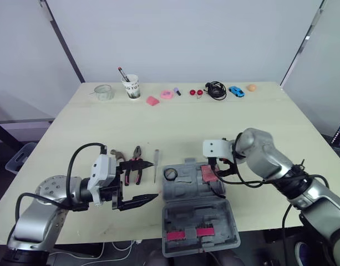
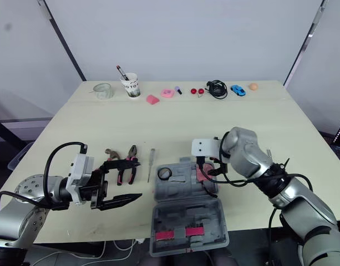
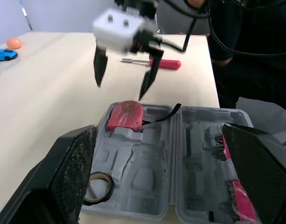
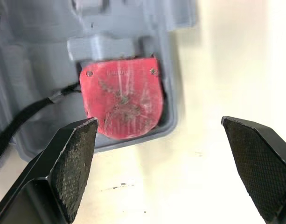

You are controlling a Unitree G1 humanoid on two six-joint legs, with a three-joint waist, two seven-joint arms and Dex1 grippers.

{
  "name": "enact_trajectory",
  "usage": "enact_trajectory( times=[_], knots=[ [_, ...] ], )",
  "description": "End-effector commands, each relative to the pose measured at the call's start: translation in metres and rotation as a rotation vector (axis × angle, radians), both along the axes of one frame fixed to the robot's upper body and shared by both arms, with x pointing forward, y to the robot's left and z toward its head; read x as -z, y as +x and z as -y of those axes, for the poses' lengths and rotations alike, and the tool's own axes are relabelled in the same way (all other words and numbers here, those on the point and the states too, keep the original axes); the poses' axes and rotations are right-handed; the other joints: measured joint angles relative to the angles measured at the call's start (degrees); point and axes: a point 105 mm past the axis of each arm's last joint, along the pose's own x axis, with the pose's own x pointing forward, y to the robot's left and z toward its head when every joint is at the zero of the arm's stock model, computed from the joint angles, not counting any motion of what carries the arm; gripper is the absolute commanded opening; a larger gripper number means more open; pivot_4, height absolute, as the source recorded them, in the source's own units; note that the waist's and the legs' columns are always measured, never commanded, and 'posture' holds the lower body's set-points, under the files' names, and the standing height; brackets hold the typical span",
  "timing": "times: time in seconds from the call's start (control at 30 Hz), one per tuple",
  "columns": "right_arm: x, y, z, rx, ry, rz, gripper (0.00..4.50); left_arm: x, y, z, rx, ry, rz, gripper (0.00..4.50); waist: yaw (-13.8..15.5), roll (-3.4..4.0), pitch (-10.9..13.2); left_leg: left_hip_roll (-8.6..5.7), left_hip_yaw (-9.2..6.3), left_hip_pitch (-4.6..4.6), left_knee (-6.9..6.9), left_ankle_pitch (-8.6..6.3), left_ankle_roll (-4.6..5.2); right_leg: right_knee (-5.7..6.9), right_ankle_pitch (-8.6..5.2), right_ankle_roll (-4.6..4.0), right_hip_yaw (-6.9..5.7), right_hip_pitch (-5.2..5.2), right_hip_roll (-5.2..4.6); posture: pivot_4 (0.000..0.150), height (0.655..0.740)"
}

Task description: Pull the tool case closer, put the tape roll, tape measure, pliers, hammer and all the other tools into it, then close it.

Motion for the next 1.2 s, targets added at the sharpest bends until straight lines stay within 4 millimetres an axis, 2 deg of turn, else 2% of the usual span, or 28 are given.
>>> enact_trajectory(
  times=[0.03,0.07,0.17,0.27,0.37,0.47,0.83,1.0,1.2],
  knots=[
    [-0.016,-0.003,0.003,0.041,0.166,0.005,4.46,-0.005,-0.002,0.004,0.026,0.0,0.021,4.5,-0.01,-0.01,0.0,0.0,0.0,0.0,0.0,0.0,0.0,0.0,0.0,0.0,0.0,0.0,0.0,0.15,0.74],
    [-0.016,-0.004,0.004,0.045,0.18,-0.001,4.46,-0.004,-0.002,0.003,0.026,-0.001,0.021,4.5,-0.02,0.0,0.0,0.0,0.0,0.0,0.0,0.0,0.0,0.0,0.0,0.0,0.0,0.01,0.0,0.15,0.74],
    [-0.018,-0.004,0.0,0.054,0.463,0.026,4.46,-0.004,-0.002,0.003,0.026,0.0,0.022,4.5,-0.04,-0.03,-0.02,0.0,-0.02,0.0,-0.01,0.0,0.01,-0.01,0.0,0.0,0.0,0.02,0.01,0.15,0.74],
    [-0.02,-0.007,-0.002,0.03,0.635,0.059,4.46,-0.004,-0.001,0.002,0.027,-0.001,0.02,4.5,-0.06,-0.02,-0.01,0.0,-0.04,0.0,-0.05,0.0,0.01,-0.03,0.01,0.01,-0.01,0.02,0.02,0.15,0.74],
    [-0.007,-0.008,0.003,0.028,0.678,0.088,3.72,-0.003,-0.001,0.002,0.027,0.001,0.019,4.5,-0.06,-0.02,-0.01,-0.01,-0.01,0.0,-0.03,0.0,0.01,-0.03,0.01,0.02,0.0,0.02,0.0,0.15,0.74],
    [0.004,-0.01,0.003,0.025,0.714,0.085,2.3,-0.003,-0.001,0.002,0.03,0.0,0.019,4.5,-0.09,-0.02,-0.01,-0.01,-0.02,0.0,-0.03,0.0,0.01,-0.03,0.01,0.02,0.0,0.03,0.0,0.15,0.74],
    [0.031,-0.01,0.007,0.038,0.883,0.06,2.3,-0.006,0.002,0.001,0.025,0.001,0.029,4.5,-0.1,-0.02,-0.01,0.0,-0.03,0.01,-0.03,0.0,0.01,-0.02,0.01,0.02,0.0,0.04,0.01,0.15,0.74],
    [0.05,-0.013,0.009,-0.027,0.827,0.051,2.3,-0.004,0.001,0.002,0.022,0.007,0.027,4.5,-0.16,-0.01,0.0,0.0,-0.02,0.03,-0.03,0.0,0.01,-0.02,0.01,0.02,0.01,0.05,0.01,0.15,0.74],
    [0.073,-0.008,0.011,0.044,0.827,-0.012,2.3,-0.005,0.0,0.002,0.017,0.005,0.027,4.5,-0.16,-0.01,0.0,0.0,-0.02,0.05,-0.03,0.0,0.0,-0.01,0.01,0.01,0.01,0.05,0.01,0.15,0.74]
  ],
)
